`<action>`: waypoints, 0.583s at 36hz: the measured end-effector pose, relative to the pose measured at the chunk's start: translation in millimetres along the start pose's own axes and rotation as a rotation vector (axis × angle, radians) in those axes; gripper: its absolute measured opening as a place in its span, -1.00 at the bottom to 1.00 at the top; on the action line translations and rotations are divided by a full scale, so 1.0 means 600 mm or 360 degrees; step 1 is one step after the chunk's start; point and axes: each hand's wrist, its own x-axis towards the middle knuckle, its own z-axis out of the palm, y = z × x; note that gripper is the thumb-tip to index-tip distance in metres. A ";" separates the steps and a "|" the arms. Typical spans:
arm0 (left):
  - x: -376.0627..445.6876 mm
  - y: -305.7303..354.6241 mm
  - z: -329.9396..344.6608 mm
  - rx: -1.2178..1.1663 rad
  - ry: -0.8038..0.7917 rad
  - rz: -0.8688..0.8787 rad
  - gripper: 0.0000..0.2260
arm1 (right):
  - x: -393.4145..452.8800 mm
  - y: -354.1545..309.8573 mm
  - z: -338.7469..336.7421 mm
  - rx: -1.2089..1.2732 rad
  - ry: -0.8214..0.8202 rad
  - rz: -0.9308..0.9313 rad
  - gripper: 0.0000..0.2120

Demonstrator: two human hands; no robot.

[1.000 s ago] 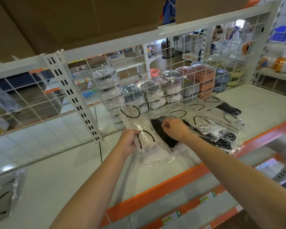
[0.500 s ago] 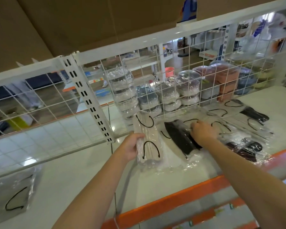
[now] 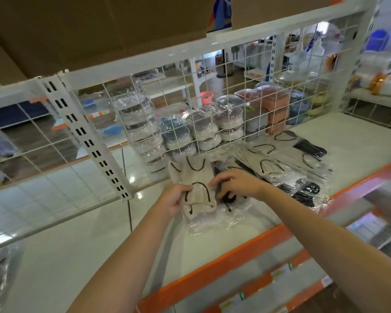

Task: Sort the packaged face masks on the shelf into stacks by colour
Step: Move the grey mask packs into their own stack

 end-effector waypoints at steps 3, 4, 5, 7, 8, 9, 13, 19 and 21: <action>-0.002 -0.003 0.000 -0.0060 -0.0058 0.0044 -0.86 | 0.013 0.033 -0.032 -0.0563 0.0521 0.0036 -0.67; -0.003 -0.002 0.000 -0.0074 -0.0084 0.0060 -0.87 | 0.015 0.049 -0.042 -0.0739 0.0660 0.0139 -0.64; -0.004 -0.001 -0.001 -0.0097 -0.0101 0.0075 -0.87 | 0.016 0.064 -0.050 -0.0885 0.0742 0.0274 -0.60; -0.007 0.001 -0.004 -0.0125 -0.0142 0.0091 -0.83 | 0.009 0.091 -0.062 -0.1170 0.0737 0.0527 -0.53; -0.009 0.002 -0.006 -0.0132 -0.0160 0.0091 -0.81 | 0.003 0.101 -0.064 -0.1321 0.0713 0.0607 -0.51; -0.009 0.004 -0.009 -0.0130 -0.0164 0.0084 -0.83 | -0.002 0.109 -0.066 -0.1447 0.0711 0.0642 -0.51; -0.018 0.007 -0.017 -0.0073 -0.0122 0.0097 -0.88 | 0.000 0.105 -0.067 -0.1548 0.0830 0.0619 -0.65; -0.017 0.005 -0.025 -0.0139 -0.0069 0.0115 -0.92 | 0.001 0.082 -0.057 -0.1430 0.0873 0.0539 -0.75; -0.018 0.004 -0.023 -0.0173 -0.0119 0.0152 -0.90 | 0.003 0.069 -0.048 -0.1259 0.0884 0.0488 -0.75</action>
